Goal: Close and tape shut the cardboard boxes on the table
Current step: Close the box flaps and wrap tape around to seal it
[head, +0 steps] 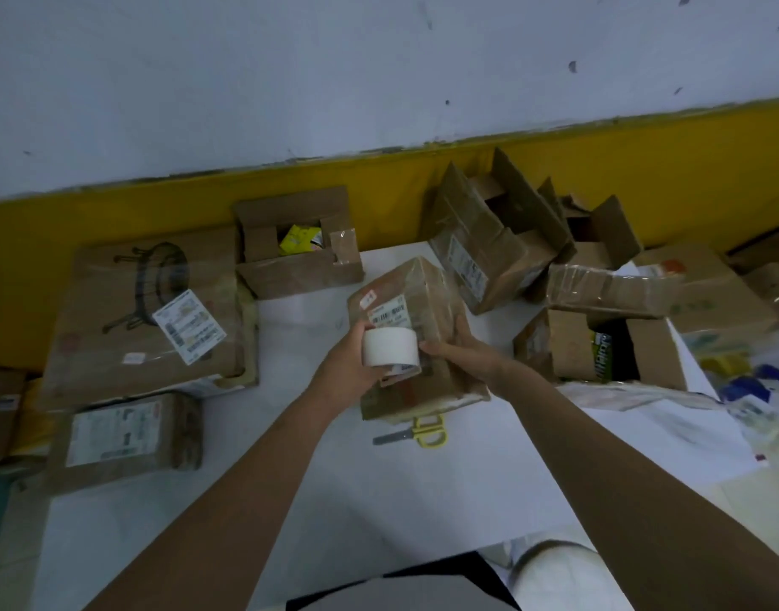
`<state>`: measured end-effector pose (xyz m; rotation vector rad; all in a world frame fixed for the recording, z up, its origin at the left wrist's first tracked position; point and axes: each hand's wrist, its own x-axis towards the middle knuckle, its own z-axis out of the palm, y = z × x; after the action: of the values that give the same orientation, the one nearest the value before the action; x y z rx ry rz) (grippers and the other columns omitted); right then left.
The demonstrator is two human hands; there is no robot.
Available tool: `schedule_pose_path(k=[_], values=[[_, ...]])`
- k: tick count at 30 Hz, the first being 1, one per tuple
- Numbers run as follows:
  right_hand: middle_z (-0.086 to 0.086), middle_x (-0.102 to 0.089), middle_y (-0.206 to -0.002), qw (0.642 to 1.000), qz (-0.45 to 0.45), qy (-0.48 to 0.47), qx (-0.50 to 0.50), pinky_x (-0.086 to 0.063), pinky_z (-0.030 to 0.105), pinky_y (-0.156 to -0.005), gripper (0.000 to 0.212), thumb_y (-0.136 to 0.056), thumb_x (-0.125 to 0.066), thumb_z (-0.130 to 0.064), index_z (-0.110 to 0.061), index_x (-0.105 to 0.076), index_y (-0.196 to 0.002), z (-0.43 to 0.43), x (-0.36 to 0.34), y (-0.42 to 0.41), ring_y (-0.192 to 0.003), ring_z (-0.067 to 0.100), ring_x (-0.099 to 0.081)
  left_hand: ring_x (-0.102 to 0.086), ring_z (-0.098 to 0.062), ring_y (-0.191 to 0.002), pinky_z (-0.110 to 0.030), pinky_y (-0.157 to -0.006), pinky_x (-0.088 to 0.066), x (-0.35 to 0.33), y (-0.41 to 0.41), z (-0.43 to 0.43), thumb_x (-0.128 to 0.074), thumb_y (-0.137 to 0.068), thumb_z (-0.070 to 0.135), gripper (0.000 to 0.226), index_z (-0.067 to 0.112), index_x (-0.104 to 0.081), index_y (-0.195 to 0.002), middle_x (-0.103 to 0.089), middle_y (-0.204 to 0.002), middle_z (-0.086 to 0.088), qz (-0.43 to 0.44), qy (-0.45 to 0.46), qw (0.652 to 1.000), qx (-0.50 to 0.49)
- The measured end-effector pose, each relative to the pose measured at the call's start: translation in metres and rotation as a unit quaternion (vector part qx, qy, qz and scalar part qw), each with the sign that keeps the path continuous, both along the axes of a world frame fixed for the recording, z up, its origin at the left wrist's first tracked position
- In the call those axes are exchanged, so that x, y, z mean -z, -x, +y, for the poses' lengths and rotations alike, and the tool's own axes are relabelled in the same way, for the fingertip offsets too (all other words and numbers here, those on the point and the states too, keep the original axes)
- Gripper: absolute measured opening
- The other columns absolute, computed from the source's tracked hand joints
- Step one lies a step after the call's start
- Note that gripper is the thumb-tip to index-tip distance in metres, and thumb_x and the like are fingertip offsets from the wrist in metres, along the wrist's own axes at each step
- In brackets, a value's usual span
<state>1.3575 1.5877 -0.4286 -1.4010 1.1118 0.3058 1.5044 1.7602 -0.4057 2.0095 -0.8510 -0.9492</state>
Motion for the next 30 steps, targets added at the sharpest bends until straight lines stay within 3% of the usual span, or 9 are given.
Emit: schedule_pose_path(k=[3,9,13,18,22,25,27,29,30], values=[[-0.002,-0.043,-0.146,0.999,-0.035,0.031,0.025,-0.044,0.047,-0.107,0.133,-0.048,-0.08,-0.077,-0.046,-0.003,-0.153,0.009,-0.008,-0.004,-0.126,0.029,-0.05,-0.06,-0.028,-0.105,-0.035,-0.077,-0.05,-0.003,0.01,-0.005,-0.064,-0.085,0.009,0.044,0.023,-0.049,-0.124,-0.063,-0.119,-0.007,-0.115,-0.024,0.99,-0.083],[-0.003,-0.054,-0.139,0.991,-0.107,0.025,0.074,-0.05,0.044,-0.101,0.118,-0.052,-0.083,-0.062,-0.039,-0.025,-0.152,0.008,-0.048,-0.01,-0.116,0.024,-0.059,-0.064,-0.036,-0.094,-0.04,-0.067,-0.05,-0.04,-0.031,0.028,-0.059,-0.089,0.015,0.046,0.016,-0.045,-0.134,-0.066,-0.11,-0.016,-0.36,-0.072,0.928,-0.053],[-0.002,-0.057,-0.136,0.985,-0.142,0.056,0.075,-0.053,0.042,-0.096,0.111,-0.051,-0.084,-0.061,-0.042,-0.034,-0.148,0.007,-0.092,-0.014,-0.115,0.025,-0.061,-0.064,-0.039,-0.088,-0.047,-0.068,-0.055,-0.085,-0.041,0.033,-0.054,-0.092,0.014,0.047,0.023,-0.033,-0.132,-0.06,-0.113,-0.014,-0.42,-0.07,0.905,-0.02],[0.001,-0.064,-0.127,0.976,-0.191,0.054,0.095,-0.055,0.025,-0.064,0.08,-0.076,-0.079,-0.043,-0.033,-0.041,-0.146,-0.008,-0.141,0.01,-0.101,0.019,-0.068,-0.059,-0.04,-0.089,-0.04,-0.059,-0.041,-0.137,-0.063,0.062,-0.071,-0.08,0.007,0.061,0.01,-0.041,-0.133,-0.047,-0.12,-0.016,-0.479,-0.106,0.871,-0.032],[0.003,-0.07,-0.12,0.977,-0.193,0.019,0.082,-0.055,0.046,-0.091,0.063,-0.068,-0.073,-0.065,-0.036,-0.063,-0.123,-0.002,-0.16,0.016,-0.107,0.025,-0.067,-0.056,-0.034,-0.092,-0.043,-0.066,-0.048,-0.143,-0.059,0.06,-0.067,-0.078,0.002,0.054,0.015,-0.04,-0.122,-0.048,-0.11,-0.011,-0.437,-0.114,0.891,-0.033],[0.005,-0.07,-0.12,0.964,-0.241,-0.052,0.102,-0.048,0.056,-0.101,0.06,-0.072,-0.069,-0.067,-0.033,-0.065,-0.121,0.004,-0.173,0.017,-0.116,0.031,-0.063,-0.058,-0.028,-0.097,-0.044,-0.075,-0.053,-0.136,-0.056,0.052,-0.053,-0.094,0.011,0.028,0.02,-0.047,-0.12,-0.057,-0.112,-0.011,-0.33,0.021,0.937,-0.109],[0.005,-0.07,-0.121,0.945,-0.286,-0.109,0.116,-0.046,0.055,-0.101,0.044,-0.086,-0.057,-0.058,-0.032,-0.063,-0.122,0.01,-0.182,0.017,-0.116,0.029,-0.063,-0.06,-0.026,-0.104,-0.03,-0.068,-0.054,-0.148,-0.046,0.041,-0.049,-0.1,0.016,0.026,0.017,-0.05,-0.126,-0.06,-0.121,-0.01,-0.169,0.136,0.95,-0.223],[0.006,-0.068,-0.125,0.925,-0.316,-0.163,0.132,-0.046,0.054,-0.1,0.045,-0.092,-0.05,-0.054,-0.03,-0.06,-0.129,0.017,-0.189,0.018,-0.119,0.03,-0.06,-0.059,-0.03,-0.114,-0.023,-0.053,-0.054,-0.164,-0.035,0.028,-0.056,-0.099,0.026,0.039,0.009,-0.049,-0.133,-0.059,-0.128,-0.008,0.112,0.173,0.914,-0.349],[0.007,-0.067,-0.126,0.914,-0.328,-0.192,0.143,-0.046,0.054,-0.098,0.048,-0.092,-0.049,-0.055,-0.029,-0.058,-0.131,0.021,-0.192,0.017,-0.12,0.031,-0.059,-0.058,-0.031,-0.118,-0.027,-0.058,-0.058,-0.172,-0.026,0.023,-0.063,-0.094,0.035,0.052,0.007,-0.048,-0.136,-0.06,-0.129,-0.006,0.285,0.16,0.879,-0.346]])
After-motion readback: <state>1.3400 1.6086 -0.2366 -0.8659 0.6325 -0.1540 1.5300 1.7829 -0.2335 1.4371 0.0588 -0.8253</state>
